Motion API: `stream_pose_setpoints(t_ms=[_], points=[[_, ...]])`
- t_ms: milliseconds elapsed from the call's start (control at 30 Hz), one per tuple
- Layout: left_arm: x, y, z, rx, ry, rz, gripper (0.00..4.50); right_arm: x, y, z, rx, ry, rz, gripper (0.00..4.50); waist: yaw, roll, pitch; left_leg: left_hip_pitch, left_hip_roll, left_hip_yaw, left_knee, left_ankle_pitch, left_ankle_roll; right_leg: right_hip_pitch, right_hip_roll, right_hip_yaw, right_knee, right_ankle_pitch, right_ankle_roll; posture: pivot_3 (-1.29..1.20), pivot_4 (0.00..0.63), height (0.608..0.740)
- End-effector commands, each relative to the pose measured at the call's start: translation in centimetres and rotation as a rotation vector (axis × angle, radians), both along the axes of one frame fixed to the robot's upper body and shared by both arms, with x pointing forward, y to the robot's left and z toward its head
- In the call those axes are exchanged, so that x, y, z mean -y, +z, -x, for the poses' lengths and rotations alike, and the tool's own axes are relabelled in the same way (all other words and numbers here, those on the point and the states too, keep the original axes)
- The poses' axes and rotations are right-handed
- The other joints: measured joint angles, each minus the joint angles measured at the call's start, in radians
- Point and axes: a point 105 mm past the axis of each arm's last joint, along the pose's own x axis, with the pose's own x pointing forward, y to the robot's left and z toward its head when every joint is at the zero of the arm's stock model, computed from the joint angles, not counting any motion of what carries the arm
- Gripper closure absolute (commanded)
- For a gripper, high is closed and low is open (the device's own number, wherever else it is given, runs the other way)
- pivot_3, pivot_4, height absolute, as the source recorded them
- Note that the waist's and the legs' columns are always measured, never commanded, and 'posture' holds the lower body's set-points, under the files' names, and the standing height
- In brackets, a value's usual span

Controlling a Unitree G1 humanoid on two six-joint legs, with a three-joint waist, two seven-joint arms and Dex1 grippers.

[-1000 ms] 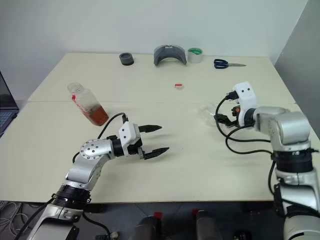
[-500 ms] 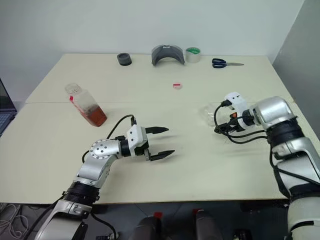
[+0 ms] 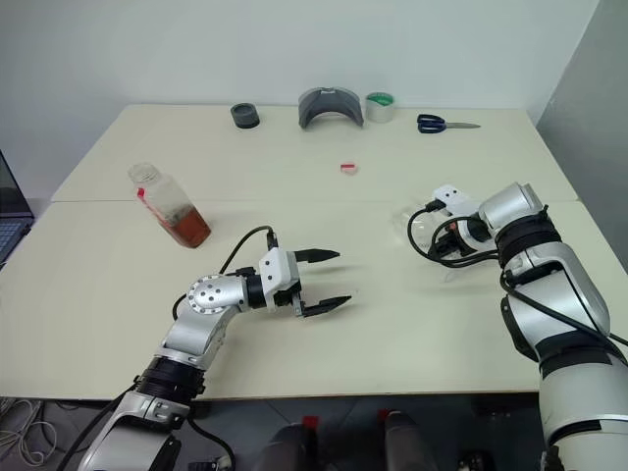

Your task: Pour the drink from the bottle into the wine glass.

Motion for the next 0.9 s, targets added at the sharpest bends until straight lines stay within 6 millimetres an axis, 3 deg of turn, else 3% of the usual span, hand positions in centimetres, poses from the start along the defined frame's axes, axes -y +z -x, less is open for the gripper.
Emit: stream_pose_setpoints(t_ms=[33,67,267,367,467,600,767,900], points=[[0.2,1.1,0.0,0.041,0.001,0.018,0.0,-0.7,2.4,-0.8,0.066,-0.008,-0.063,4.12,0.0,0.0,0.0,0.0,0.0,0.0,0.0,0.0,0.0,0.0,0.0,0.0,0.0,0.0,0.0,0.0,0.15,0.74],[0.2,1.2,0.0,0.038,0.004,0.021,0.0,-0.9,2.9,-1.0,0.082,-0.025,-0.095,4.33,-0.001,0.0,0.0,0.0,0.0,0.0,0.0,0.0,0.0,0.0,0.0,0.0,0.0,0.0,0.0,0.0,0.15,0.74],[-1.4,1.9,-0.4,-0.029,0.059,0.053,0.0,-4.1,6.4,-2.1,0.192,-0.072,-0.41,4.33,-0.003,0.002,0.001,0.0,0.0,0.0,0.0,0.0,0.0,-0.001,0.0,0.001,0.001,0.0,0.0,0.0,0.15,0.74],[-3.4,3.2,-1.2,-0.095,0.134,0.119,0.0,-5.0,6.7,-4.3,0.502,-0.095,-0.406,4.33,-0.004,0.002,0.001,0.0,0.001,0.0,0.0,0.0,0.0,-0.001,0.001,0.0,0.001,0.0,0.0,0.0,0.15,0.74],[-5.0,4.2,-1.8,-0.131,0.19,0.149,0.0,-5.9,6.1,-5.3,0.702,-0.184,-0.429,4.33,-0.004,0.002,0.001,0.0,0.001,-0.001,0.0,0.0,0.0,0.0,0.001,0.0,0.001,0.0,0.0,0.0,0.15,0.74],[-5.6,5.2,-1.9,-0.133,0.209,0.147,0.0,-7.0,4.5,-5.6,0.845,-0.254,-0.41,4.33,-0.004,0.002,0.001,-0.001,0.001,0.0,0.0,0.0,0.0,-0.001,0.0,0.0,0.001,0.0,0.0,0.0,0.15,0.74],[-4.8,6.1,-1.4,-0.137,0.185,0.134,0.0,-7.5,2.0,-4.9,0.882,-0.31,-0.4,4.33,-0.004,0.002,0.001,0.0,0.001,0.0,0.0,0.0,0.0,0.0,0.0,0.001,0.001,0.001,0.001,0.0,0.15,0.74],[-4.2,6.6,-1.1,-0.142,0.171,0.127,0.0,-6.1,-0.8,-3.3,0.845,-0.341,-0.372,4.33,-0.001,0.002,0.001,0.0,0.001,0.0,0.0,0.0,0.0,0.0,0.0,0.001,0.001,0.001,0.001,0.0,0.15,0.74]])
